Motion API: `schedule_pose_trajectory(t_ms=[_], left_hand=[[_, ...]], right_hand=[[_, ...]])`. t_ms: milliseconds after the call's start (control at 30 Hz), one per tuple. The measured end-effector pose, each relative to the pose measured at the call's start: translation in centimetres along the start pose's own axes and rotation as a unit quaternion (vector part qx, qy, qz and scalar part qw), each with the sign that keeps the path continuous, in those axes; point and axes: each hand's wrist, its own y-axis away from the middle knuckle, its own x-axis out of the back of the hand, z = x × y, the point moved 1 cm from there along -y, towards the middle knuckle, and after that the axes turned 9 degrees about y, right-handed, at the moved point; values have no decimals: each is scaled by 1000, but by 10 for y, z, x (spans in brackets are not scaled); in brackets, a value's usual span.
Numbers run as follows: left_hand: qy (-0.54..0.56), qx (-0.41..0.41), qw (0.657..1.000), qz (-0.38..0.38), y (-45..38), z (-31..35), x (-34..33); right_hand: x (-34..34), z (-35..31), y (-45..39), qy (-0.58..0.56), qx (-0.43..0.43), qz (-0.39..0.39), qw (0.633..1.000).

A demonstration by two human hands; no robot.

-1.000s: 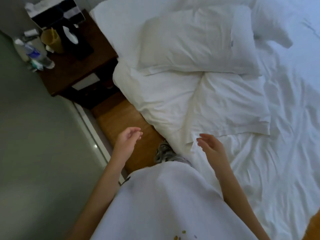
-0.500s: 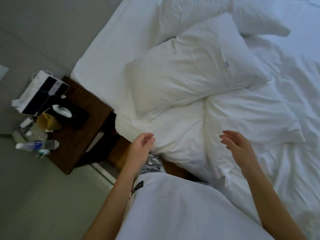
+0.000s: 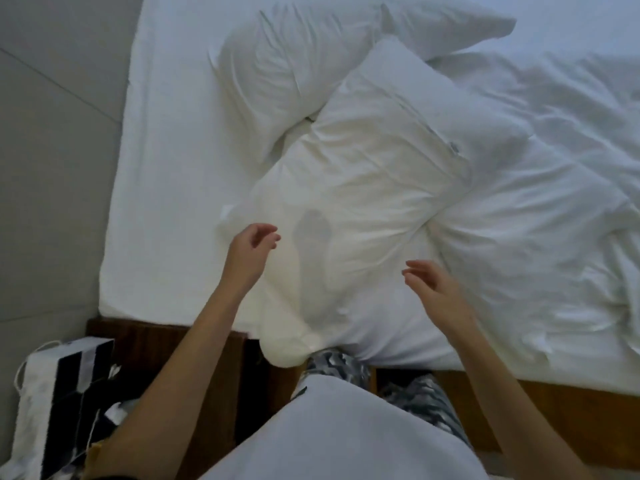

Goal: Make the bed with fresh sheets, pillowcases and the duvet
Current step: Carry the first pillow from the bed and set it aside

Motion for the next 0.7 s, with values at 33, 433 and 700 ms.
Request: schedule_pose_trajectory(t_ms=[33,433,700], left_hand=[[-8,-1,1000,-5,-23,0,2],[-271,-11,959,-77,-270,-57,-44],[-200,53,969,-134,-297,-74,-51]], right_hand=[[-11,-6,-15,-6,-8,4,1000],[-98,25,-189,-161,-240,163,943],[-109,51,-226,-285,-276,181,900]])
